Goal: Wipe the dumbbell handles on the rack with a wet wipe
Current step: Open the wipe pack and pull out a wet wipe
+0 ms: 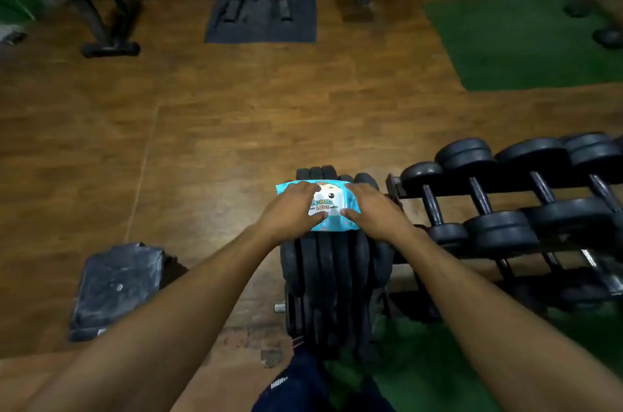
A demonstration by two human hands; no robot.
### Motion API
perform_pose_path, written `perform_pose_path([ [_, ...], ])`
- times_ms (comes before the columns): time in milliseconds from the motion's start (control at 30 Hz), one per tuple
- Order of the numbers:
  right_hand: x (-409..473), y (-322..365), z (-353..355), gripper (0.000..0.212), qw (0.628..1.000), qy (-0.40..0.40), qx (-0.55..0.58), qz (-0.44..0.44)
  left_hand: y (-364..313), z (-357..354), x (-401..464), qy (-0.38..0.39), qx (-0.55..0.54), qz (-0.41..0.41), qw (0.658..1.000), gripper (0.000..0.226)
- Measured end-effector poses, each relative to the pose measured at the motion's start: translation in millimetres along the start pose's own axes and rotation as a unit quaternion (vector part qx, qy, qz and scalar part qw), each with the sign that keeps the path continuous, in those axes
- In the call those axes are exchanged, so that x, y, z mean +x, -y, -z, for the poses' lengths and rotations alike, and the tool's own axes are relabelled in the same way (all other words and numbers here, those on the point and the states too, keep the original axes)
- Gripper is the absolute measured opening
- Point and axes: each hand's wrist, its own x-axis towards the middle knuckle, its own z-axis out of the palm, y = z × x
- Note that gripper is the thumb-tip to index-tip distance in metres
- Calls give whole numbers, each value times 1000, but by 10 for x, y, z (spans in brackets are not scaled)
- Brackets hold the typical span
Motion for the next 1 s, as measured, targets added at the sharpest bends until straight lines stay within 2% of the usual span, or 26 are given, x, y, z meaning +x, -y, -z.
perform_pose_path([
  [100, 159, -36, -123, 64, 999, -20, 16, -26, 40, -85, 169, 16, 25, -27, 999, 60],
  [267, 291, -142, -314, 76, 996, -15, 51, -65, 63, -147, 312, -26, 52, -35, 998, 66],
  [433, 328, -195, -332, 74, 997, -20, 54, -56, 152, -72, 341, 13, 55, -63, 996, 71],
  [600, 330, -225, -293, 72, 996, -23, 67, -46, 164, -137, 255, -16, 108, -109, 988, 61],
  [700, 316, -237, -255, 73, 998, -11, 56, -36, 190, -197, 215, -54, 78, -116, 989, 51],
  [833, 310, -226, -217, 75, 997, -7, 64, -35, 144, -56, 269, -61, -26, -71, 995, 51],
  [933, 316, -234, -221, 73, 996, -11, 83, -44, 156, 64, 413, -83, -164, 51, 982, 39],
  [1000, 311, -242, -256, 72, 994, -18, 100, -45, 229, 73, 528, -107, -211, 107, 966, 31],
])
